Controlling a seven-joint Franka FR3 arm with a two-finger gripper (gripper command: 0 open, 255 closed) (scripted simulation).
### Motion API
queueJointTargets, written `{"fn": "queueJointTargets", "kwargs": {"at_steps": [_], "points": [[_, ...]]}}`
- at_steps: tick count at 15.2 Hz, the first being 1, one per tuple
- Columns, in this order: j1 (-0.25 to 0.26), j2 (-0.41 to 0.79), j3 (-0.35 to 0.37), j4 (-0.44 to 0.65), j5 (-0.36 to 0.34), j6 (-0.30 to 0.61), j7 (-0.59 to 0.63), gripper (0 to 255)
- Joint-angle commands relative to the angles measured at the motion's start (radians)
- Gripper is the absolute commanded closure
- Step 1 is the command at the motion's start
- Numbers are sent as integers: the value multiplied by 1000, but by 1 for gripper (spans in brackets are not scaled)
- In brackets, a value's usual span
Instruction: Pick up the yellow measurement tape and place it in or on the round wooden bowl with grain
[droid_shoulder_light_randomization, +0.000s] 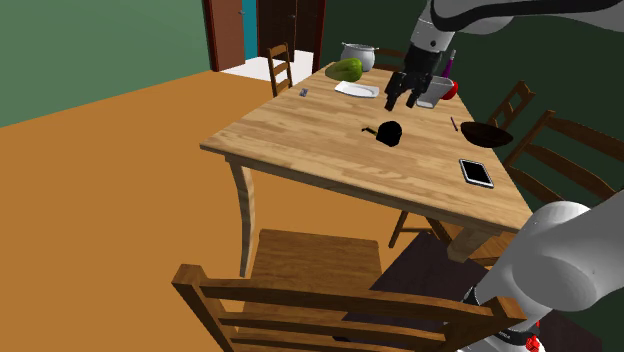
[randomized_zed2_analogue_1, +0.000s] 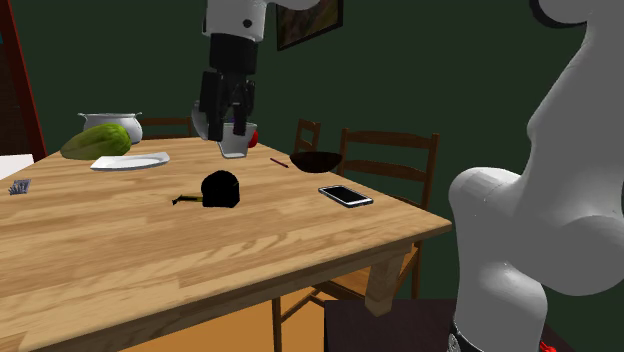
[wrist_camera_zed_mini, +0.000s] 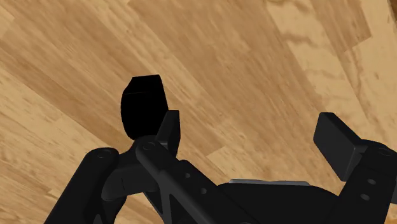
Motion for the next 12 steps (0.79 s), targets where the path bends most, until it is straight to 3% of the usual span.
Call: {"fn": "queueJointTargets", "kwargs": {"at_steps": [1, 12], "points": [[-3, 69, -33, 31, 2, 27, -40, 0], [-38, 478, -169, 292, 108, 99, -260, 0]]}}
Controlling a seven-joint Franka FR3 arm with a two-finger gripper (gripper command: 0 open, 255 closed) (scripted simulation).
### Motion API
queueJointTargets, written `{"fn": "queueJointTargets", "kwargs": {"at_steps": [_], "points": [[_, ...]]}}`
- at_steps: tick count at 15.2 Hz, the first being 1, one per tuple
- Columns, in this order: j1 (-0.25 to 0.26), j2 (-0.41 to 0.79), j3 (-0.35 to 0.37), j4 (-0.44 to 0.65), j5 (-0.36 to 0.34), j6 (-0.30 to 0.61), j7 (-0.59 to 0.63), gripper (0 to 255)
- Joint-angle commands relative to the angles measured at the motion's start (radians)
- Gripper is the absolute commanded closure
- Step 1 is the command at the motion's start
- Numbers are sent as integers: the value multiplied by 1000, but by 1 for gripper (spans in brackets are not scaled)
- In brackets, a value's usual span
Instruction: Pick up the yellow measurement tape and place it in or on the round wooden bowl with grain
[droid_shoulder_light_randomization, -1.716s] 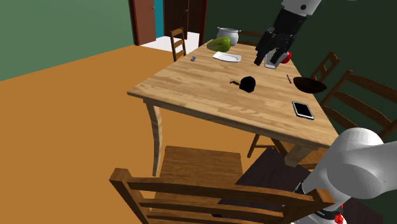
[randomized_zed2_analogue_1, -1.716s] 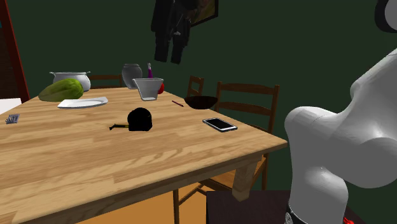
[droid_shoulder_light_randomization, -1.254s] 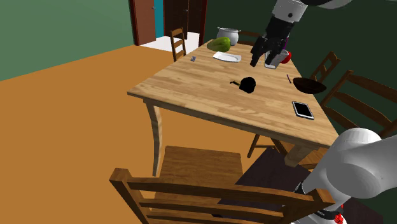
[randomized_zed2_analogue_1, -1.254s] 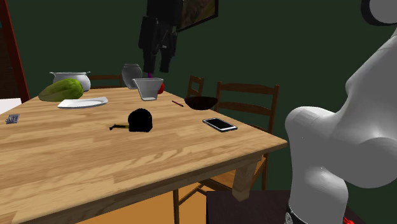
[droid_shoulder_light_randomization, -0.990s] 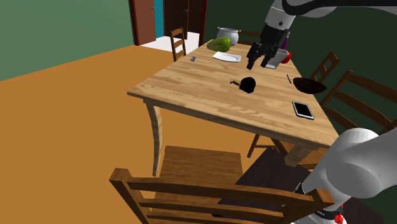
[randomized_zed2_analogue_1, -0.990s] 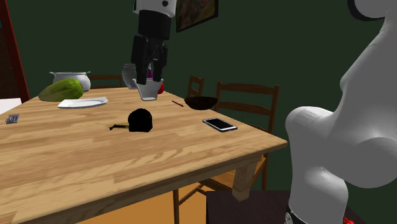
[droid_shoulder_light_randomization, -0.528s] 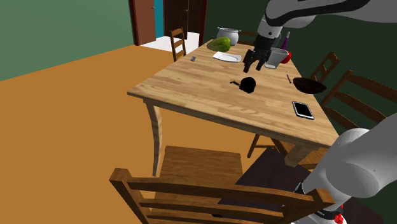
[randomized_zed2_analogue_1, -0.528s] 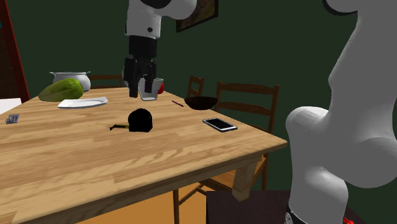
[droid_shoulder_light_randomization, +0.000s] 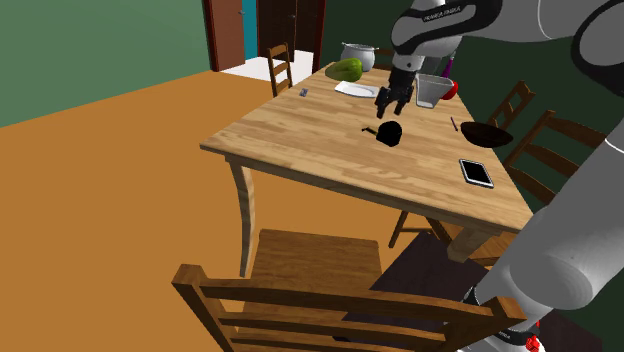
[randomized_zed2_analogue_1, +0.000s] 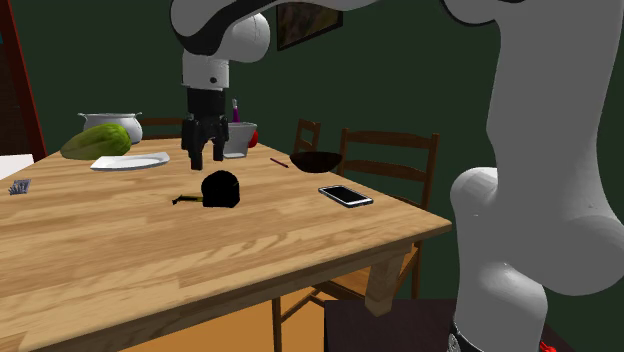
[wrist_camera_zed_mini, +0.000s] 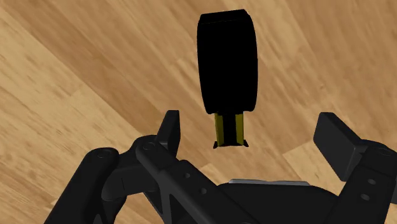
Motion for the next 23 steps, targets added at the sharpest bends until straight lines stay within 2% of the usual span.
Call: {"fn": "queueJointTargets", "kwargs": {"at_steps": [1, 8, 16, 17, 23], "points": [[-7, 40, -8, 19, 15, 13, -22, 0], [-9, 67, -8, -40, 28, 96, -31, 0], [-9, 67, -8, -40, 28, 96, -31, 0], [-9, 67, -8, -40, 28, 96, -31, 255], [-9, 67, -8, -40, 28, 96, -31, 255]]}}
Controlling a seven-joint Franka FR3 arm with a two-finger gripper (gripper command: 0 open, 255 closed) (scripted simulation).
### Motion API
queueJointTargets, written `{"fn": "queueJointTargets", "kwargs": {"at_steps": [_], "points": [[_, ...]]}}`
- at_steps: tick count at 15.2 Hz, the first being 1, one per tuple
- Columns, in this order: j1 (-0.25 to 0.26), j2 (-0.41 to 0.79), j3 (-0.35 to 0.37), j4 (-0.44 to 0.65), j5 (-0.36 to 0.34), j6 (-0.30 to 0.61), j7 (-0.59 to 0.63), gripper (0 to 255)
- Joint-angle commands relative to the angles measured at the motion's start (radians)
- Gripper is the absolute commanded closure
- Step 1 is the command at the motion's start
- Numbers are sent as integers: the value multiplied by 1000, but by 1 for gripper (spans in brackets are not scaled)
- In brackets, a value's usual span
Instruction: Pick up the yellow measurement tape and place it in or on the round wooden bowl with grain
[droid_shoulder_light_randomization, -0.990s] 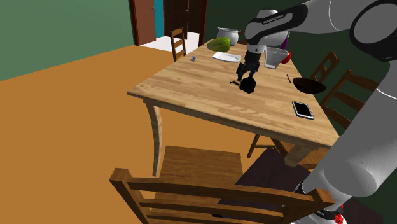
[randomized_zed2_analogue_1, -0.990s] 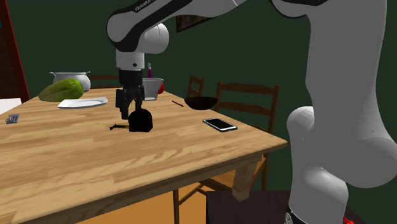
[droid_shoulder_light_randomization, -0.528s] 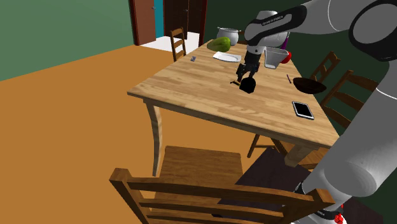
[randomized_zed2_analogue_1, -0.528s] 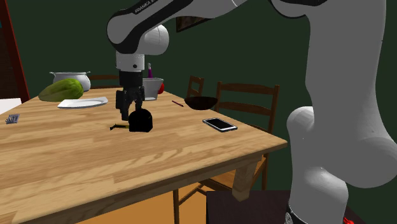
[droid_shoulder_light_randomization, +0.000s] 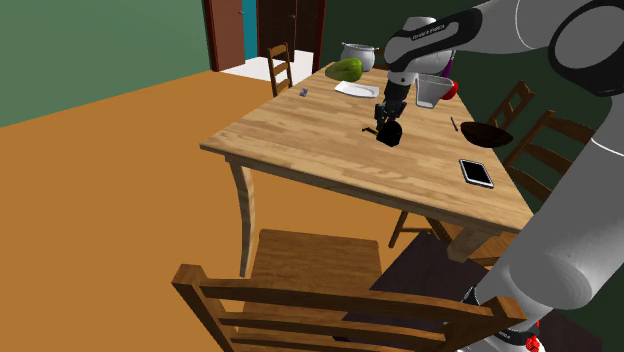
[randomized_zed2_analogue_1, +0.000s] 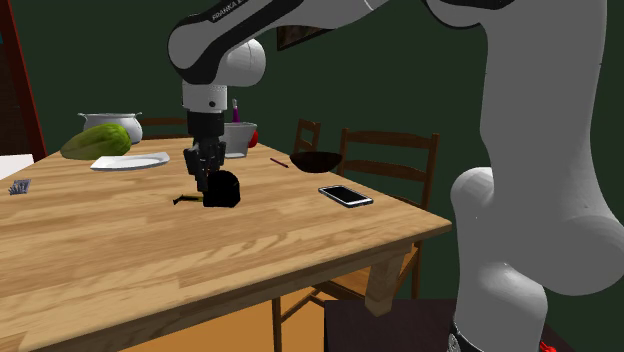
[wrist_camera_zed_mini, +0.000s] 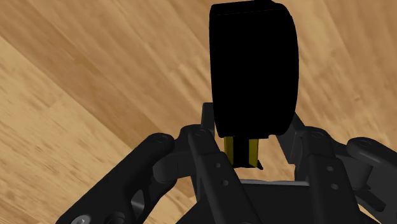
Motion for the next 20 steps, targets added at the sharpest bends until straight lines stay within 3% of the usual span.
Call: {"fn": "queueJointTargets", "kwargs": {"at_steps": [1, 20], "points": [[0, 0, 0, 0, 0, 0, 0, 255], [2, -28, 0, 198, -15, -223, 14, 255]]}}
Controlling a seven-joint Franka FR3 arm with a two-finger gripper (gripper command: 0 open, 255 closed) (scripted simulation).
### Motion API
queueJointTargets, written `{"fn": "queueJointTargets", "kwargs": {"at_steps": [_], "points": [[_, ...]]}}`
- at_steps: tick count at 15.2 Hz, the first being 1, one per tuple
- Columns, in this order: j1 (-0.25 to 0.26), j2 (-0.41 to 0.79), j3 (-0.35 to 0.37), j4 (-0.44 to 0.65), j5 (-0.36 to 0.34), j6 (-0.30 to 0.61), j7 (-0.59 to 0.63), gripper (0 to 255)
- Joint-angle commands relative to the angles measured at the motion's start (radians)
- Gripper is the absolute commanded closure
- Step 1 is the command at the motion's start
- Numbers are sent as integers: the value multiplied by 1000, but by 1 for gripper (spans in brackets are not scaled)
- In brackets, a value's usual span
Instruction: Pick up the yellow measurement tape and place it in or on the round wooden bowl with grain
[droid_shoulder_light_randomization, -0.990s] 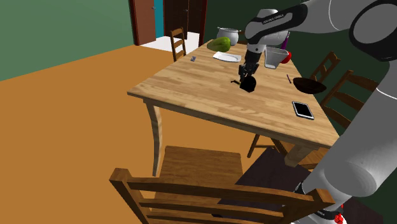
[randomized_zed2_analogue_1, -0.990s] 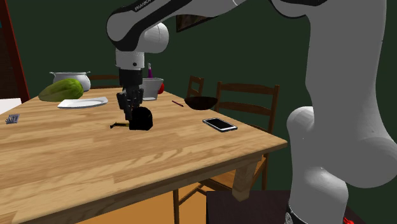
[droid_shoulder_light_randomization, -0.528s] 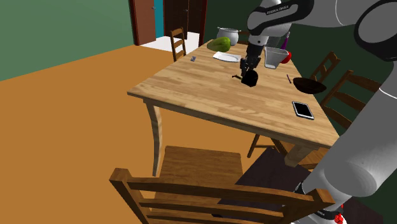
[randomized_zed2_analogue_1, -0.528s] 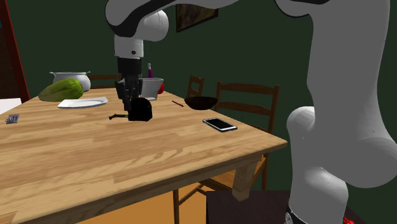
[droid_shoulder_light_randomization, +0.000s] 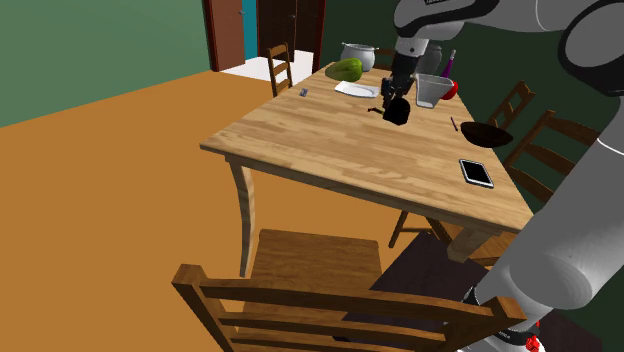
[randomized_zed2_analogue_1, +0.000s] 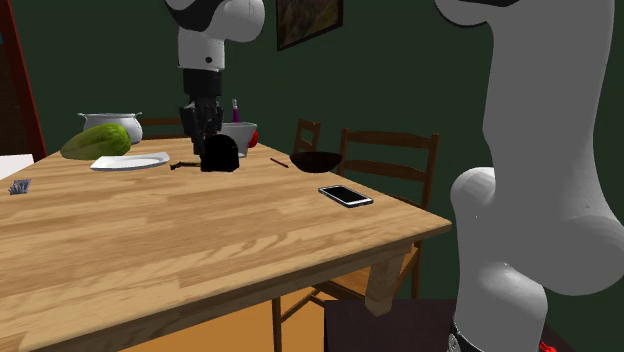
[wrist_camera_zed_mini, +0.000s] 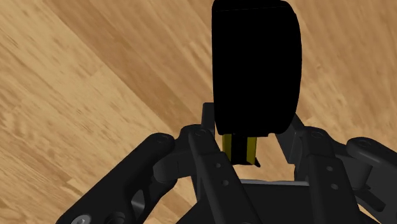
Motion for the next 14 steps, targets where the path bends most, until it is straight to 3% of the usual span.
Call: {"fn": "queueJointTargets", "kwargs": {"at_steps": [1, 6, 14], "points": [[0, 3, 0, 32, 1, -30, 1, 255], [-1, 8, -1, 102, 3, -95, 1, 255], [-91, -20, -90, 80, 4, -103, -179, 255]]}}
